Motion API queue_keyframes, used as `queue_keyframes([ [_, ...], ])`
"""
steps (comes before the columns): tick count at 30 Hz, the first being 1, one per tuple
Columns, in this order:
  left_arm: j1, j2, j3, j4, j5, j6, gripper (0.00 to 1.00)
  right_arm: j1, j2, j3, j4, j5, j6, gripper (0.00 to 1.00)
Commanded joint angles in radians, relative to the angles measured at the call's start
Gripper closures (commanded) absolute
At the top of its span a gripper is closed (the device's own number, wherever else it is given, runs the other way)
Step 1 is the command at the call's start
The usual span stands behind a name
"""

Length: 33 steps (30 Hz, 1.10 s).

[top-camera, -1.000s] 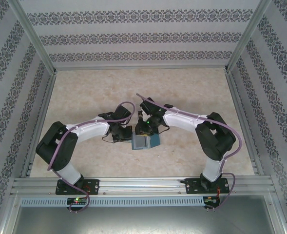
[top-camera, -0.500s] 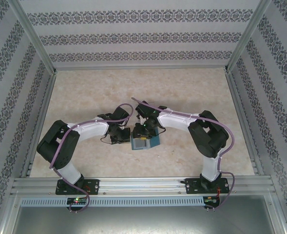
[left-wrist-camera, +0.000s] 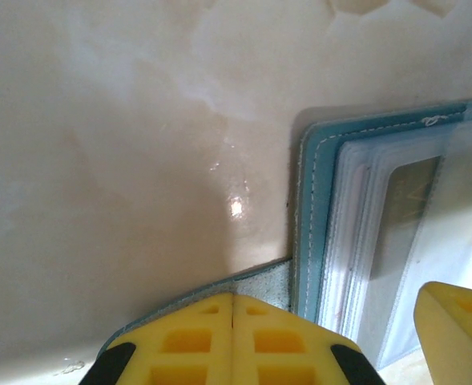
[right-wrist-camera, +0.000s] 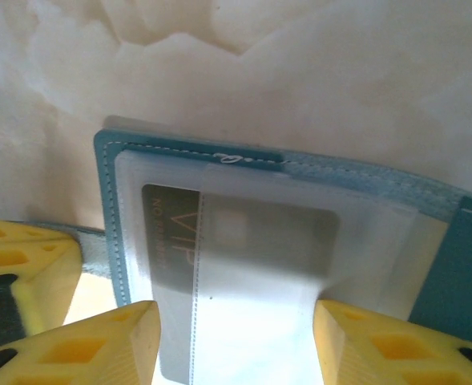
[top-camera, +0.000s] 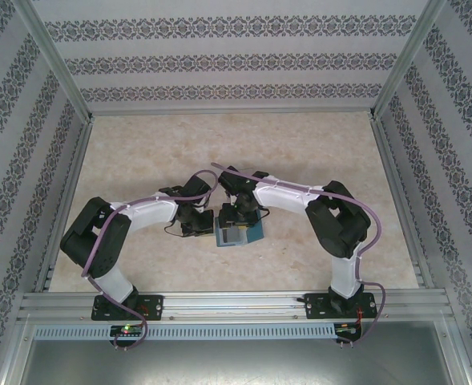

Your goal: Take the credit cards out of the card holder

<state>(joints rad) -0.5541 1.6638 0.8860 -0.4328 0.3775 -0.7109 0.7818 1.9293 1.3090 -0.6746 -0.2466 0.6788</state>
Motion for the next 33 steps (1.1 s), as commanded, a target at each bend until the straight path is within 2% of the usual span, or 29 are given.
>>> queue_keyframes([
  [1,0.012,0.018,-0.019,0.007,-0.005,0.018,0.99,0.016,0.028,0.028,-0.076,0.065,-0.023,0.42],
  [8,0.016,0.016,-0.018,0.003,-0.003,0.019,0.99,0.021,0.042,0.042,-0.096,0.082,-0.031,0.37],
  [14,0.015,0.014,-0.017,0.003,-0.003,0.018,0.99,0.023,0.042,0.041,-0.088,0.086,-0.030,0.38],
  [33,0.017,0.014,-0.010,-0.009,-0.008,0.021,0.99,0.019,-0.008,0.039,-0.108,0.116,-0.042,0.78],
])
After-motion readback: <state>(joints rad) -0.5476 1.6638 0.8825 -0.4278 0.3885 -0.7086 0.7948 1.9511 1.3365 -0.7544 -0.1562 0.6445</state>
